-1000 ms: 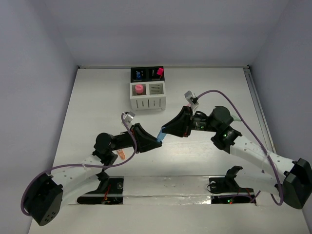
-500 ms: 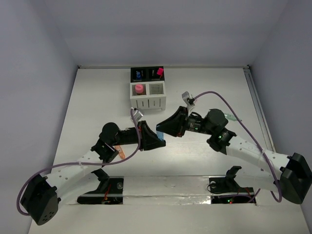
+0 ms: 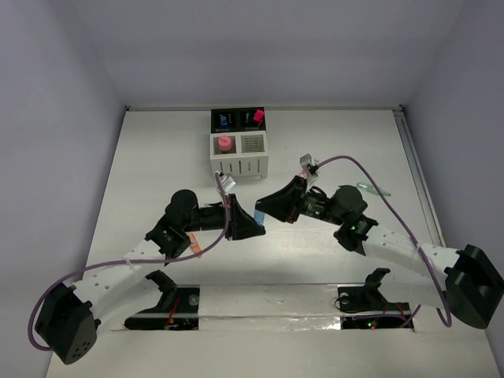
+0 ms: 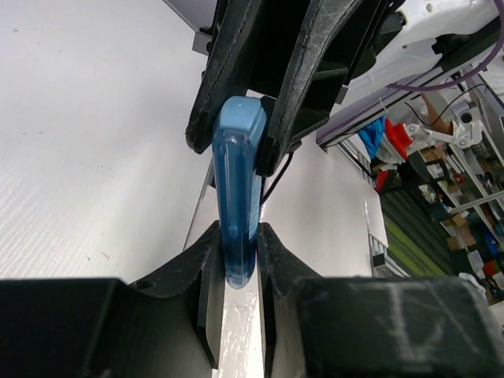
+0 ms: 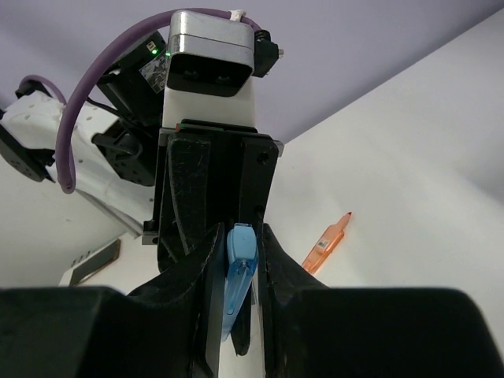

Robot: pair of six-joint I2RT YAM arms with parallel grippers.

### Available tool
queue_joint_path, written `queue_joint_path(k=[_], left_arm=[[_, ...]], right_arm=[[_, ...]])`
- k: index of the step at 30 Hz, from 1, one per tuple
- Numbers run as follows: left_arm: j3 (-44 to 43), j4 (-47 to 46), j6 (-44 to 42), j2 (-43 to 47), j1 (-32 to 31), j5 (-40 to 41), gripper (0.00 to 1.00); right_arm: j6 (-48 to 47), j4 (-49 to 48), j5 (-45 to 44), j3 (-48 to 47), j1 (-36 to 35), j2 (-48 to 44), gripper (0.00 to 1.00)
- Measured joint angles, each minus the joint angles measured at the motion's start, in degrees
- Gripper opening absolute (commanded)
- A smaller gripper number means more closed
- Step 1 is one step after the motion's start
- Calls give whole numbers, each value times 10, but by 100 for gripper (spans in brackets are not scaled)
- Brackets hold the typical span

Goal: Sort the stationery into containers
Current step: Close the pen cap on the pen.

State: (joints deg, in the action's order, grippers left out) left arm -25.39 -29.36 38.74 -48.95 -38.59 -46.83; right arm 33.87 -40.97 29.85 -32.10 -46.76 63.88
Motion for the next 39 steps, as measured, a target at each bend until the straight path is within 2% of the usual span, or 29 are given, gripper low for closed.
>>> queue_joint_path(k=[9,17,26,35,39], left_arm=[[-40,44,-12,-17,25,-18,0],[-55,93,-19,7,94,-42,0],[-55,66,30,-4,158,-112,0],[-55,45,36,12,167,-101,0],[-55,43,36,35,176,-70,20]], right_arm=[[17,-51,-33,12,3,14,0],[16,-57,-64,-7,1,46,0],[15,-90,-136,-11,-31,72,0],[35,-70,-178,-43,-43,71,0],[61,-56,-184,-85,-43,94,0]])
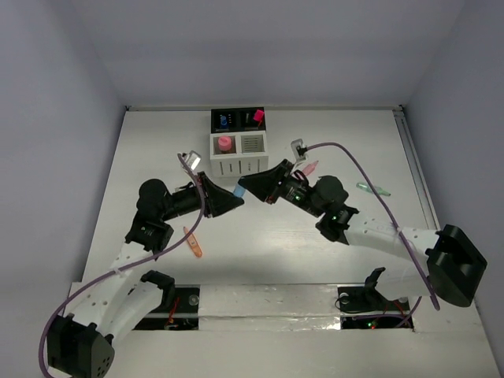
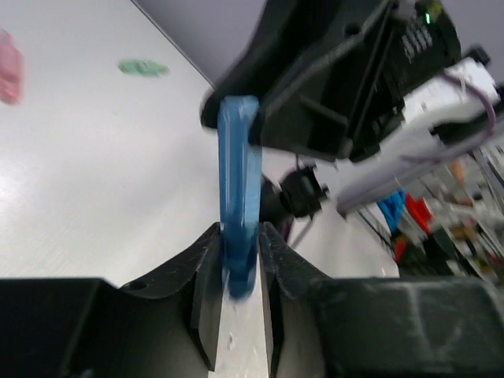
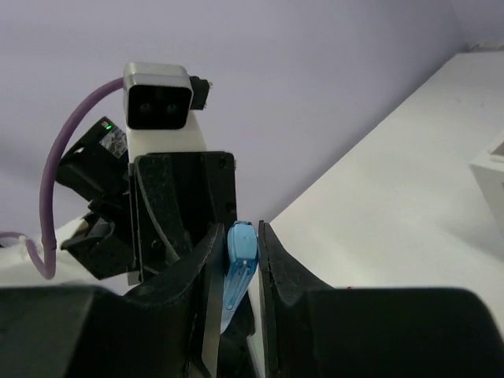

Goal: Sort the stationery into containers
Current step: Close the pen cap on the pen, then place the pen in the storage box.

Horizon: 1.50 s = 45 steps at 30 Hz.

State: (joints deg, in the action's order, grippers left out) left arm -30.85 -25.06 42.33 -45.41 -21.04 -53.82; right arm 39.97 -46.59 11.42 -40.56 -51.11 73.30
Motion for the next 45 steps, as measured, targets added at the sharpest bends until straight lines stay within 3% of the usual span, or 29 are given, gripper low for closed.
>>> queue_joint_path(k=[6,13,14,15,17,29,45], left_arm=[[13,-9,-13,33,13,84,40],[27,-16,-27,69,12,127,61],[27,-17,-30,79,12,132,68],[27,-17,-35,88,12,138,88],[27,-13,-45,104,12,151,98],[31,15,-61,127,12,230,98],[113,-25,-31,92,12,233,93]], right_arm=[[66,23,28,-20,-1,44,0],[128,45,76,-17,65,84,0],[130,52,78,-17,76,94,0],[134,59,81,-17,87,103,0],[139,70,85,-18,108,119,0],[151,66,122,-67,213,177,0],[1,165,39,-283,241,273,0]])
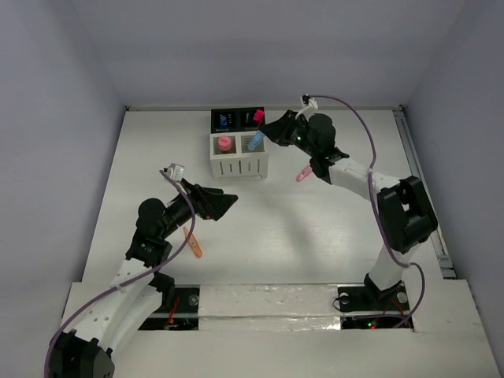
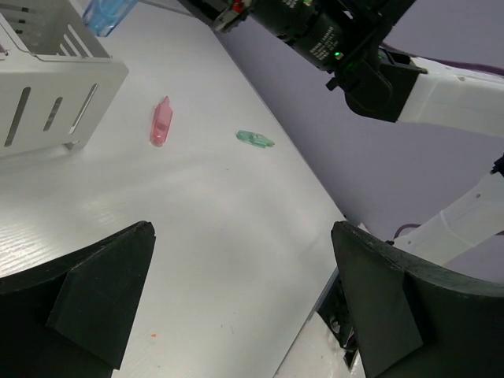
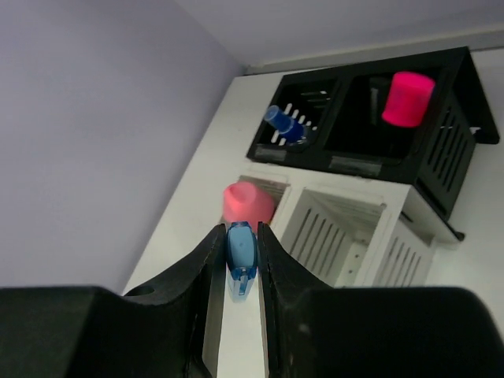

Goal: Sort the stationery into containers
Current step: Place the pen in the storage box.

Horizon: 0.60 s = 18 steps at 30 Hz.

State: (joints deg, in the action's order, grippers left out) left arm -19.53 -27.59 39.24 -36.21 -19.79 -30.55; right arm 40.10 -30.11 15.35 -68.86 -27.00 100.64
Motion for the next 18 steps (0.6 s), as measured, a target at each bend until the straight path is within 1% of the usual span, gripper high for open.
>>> queue_joint_path(k=[5,9,10,12,13,15,16,17,18], left_arm=[[0,-7,0,0,0,0,93],[0,-11,0,-6,0,1,92],[0,-11,0,-7,0,2,92],[0,-11,-1,-8,0,5,91],[0,-11,-2,-8,0,7,91],[0,-13,-2,-8,0,8,89],[0,-13,-3,-8,0,8,88],[0,-14,-3,-8,0,9,87],[0,-14,-3,-8,0,9,82]], right_arm=[[-49,40,-26,-55,0,53,0],[-74,63,-29,-97,0,93,0],[-78,66,-28,-103,0,100,2],[-83,70,-21,-106,0,108,14],[-84,72,-15,-106,0,110,27],[-86,72,-5,-106,0,111,40],[-87,71,0,-106,0,111,51],[-88,71,4,-106,0,111,55],[-90,72,8,-106,0,111,59]])
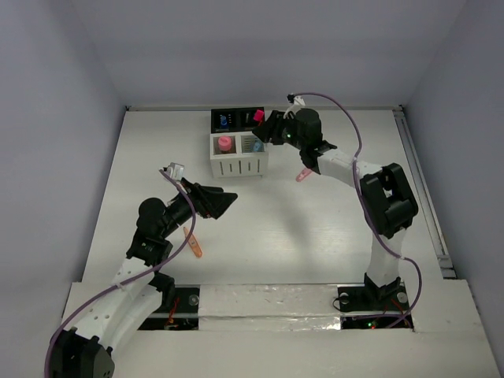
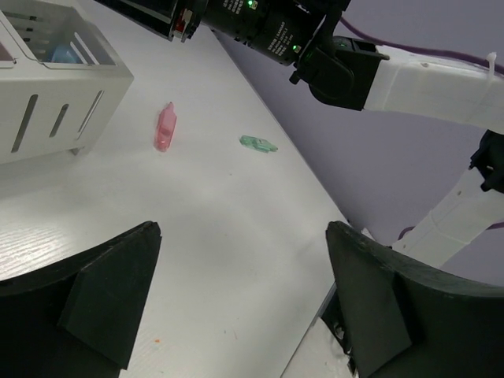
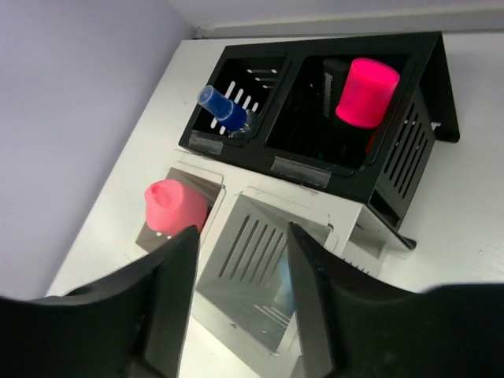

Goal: Sort the stationery into containers
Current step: Place the pen in the storage box, then pick up the pen from the center of the board.

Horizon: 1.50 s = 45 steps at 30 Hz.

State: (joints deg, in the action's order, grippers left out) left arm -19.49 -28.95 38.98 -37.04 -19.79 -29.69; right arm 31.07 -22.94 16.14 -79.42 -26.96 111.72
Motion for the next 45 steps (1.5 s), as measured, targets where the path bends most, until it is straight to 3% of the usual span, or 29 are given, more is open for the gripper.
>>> queue_joint_path(k=[4,7,9,13,16,19,21,22,25,26,35,42,45], left_arm=[[0,-3,1,0,0,0,64],[1,-9,2,0,0,-1,45],[2,-14,3,0,0,-2,30],[6,-24,8,0,0,-4,14],[13,-37,12,-3,0,-11,0],[14,-52,15,-15,-1,-17,0],[14,-58,16,-21,-5,-18,0],[14,-60,16,-24,-6,-19,0],[15,-63,16,-28,-8,-23,0],[15,-65,16,-29,-9,-25,0],[21,-94,23,-56,-20,-30,0],[21,-96,22,-62,-32,-27,0],[21,-95,20,-58,-35,-19,0]], right_arm=[[-6,7,9,0,0,-3,74],[-10,16,7,8,0,-21,74],[-13,21,0,25,3,-45,65],[-13,21,-37,95,14,-123,3],[-3,31,-70,149,44,-175,0],[-6,58,-115,186,82,-193,0],[-9,90,-143,202,105,-191,12],[-12,111,-158,206,115,-187,32],[-28,163,-184,206,128,-168,59],[-33,179,-189,206,127,-160,63],[-55,267,-169,196,109,-102,87],[-56,282,-198,187,45,-82,89],[-56,289,-226,169,24,-67,83]])
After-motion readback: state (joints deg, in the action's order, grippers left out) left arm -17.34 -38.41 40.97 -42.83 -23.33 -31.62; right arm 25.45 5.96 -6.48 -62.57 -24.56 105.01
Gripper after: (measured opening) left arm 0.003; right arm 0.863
